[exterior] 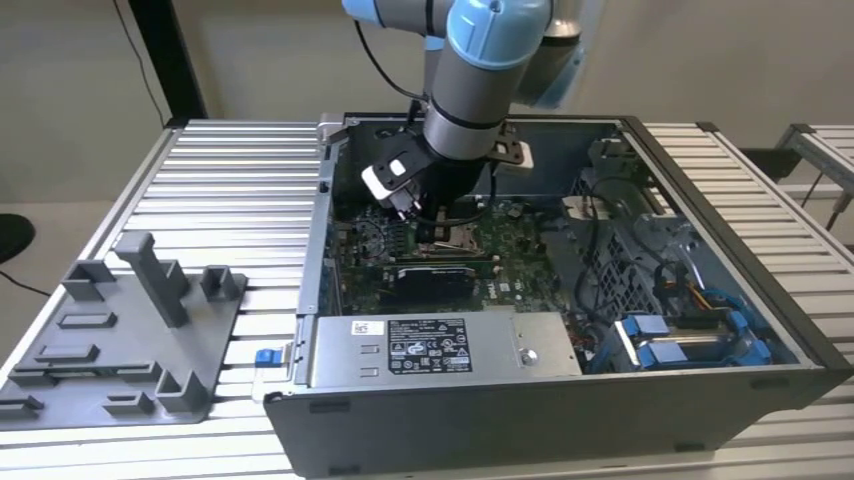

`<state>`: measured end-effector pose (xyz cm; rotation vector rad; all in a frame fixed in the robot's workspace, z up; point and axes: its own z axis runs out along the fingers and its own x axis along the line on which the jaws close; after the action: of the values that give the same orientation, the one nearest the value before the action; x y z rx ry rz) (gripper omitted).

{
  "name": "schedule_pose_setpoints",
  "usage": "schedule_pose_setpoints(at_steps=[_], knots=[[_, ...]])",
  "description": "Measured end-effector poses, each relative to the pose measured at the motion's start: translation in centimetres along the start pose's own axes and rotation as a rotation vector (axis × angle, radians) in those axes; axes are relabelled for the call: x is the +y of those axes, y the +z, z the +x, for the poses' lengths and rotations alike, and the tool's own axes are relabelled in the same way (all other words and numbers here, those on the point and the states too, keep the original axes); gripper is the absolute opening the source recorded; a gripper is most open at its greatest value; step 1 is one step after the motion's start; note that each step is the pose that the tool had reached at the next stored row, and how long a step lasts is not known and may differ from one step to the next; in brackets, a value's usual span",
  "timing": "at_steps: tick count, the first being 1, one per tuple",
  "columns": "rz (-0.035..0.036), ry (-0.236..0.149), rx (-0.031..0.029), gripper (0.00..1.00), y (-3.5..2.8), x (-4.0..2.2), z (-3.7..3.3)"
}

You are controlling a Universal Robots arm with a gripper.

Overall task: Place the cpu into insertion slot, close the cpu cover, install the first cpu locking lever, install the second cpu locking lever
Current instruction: 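Install the second cpu locking lever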

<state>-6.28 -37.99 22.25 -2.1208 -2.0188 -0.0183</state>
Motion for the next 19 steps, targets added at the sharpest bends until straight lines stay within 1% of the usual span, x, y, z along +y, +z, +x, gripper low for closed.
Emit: schedule_pose_setpoints(at_steps=[2,4,8,11,15,19], knots=[[0.0002,0.0,0.0008,0.0,0.12,0.0,0.11],[0.0001,0.0,0.0038,0.0,0.27,0.02,0.15],[0.0,0.0,0.0059,0.0,0.81,-0.06,0.23],[-0.0001,0.0,0.0066,0.0,1.21,-0.12,0.26],[-0.0003,0.0,0.0066,0.0,1.49,-0.16,0.21],[-0.0016,0.0,0.0067,0.0,1.96,-0.18,0.14]])
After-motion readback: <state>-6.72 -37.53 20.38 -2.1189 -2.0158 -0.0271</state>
